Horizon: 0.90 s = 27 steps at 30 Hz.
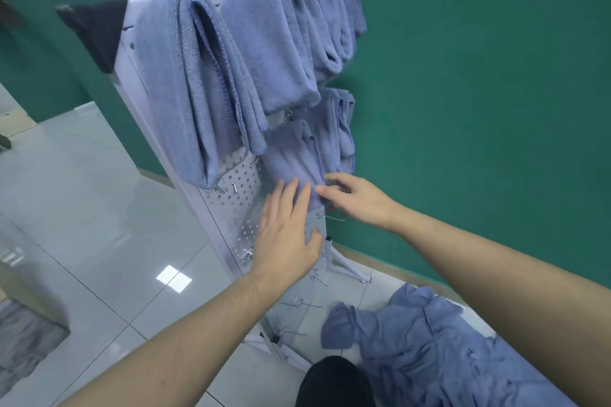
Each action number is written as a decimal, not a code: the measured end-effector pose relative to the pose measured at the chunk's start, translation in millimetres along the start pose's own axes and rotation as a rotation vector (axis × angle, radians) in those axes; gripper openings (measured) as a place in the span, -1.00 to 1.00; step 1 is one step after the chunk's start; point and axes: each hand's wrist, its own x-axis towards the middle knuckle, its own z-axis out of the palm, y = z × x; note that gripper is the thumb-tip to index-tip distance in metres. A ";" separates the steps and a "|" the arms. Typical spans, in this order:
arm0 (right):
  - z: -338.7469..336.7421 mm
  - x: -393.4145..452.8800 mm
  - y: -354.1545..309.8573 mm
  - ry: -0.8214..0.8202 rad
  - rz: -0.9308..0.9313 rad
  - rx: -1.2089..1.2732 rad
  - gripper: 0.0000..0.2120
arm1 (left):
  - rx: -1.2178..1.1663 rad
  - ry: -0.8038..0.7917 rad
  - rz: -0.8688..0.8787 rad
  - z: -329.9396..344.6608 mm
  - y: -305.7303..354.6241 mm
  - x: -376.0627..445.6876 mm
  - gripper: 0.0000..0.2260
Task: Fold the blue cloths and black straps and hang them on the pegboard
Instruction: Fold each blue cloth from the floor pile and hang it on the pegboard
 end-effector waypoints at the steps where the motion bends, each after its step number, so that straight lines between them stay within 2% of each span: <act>1: -4.6 -11.5 4.6 -0.018 0.028 0.039 -0.66 | -0.019 -0.013 0.027 2.2 4.2 -7.1 -0.35; 4: -21.0 -45.5 27.0 -0.012 0.095 -0.012 -0.61 | -0.080 -0.148 0.058 16.6 21.0 -21.3 -0.49; 9: -51.8 -100.3 79.2 0.035 0.236 -0.063 -0.73 | -0.236 -0.302 0.015 60.5 54.8 -26.7 -0.62; 17: -93.8 -176.3 185.1 0.185 0.492 -0.035 -0.73 | -0.457 -0.693 -0.159 157.8 114.1 -28.9 -0.71; 27: -77.5 -182.3 347.0 0.227 0.729 0.025 -0.83 | -0.434 -0.914 -0.109 307.3 128.5 -30.6 -0.72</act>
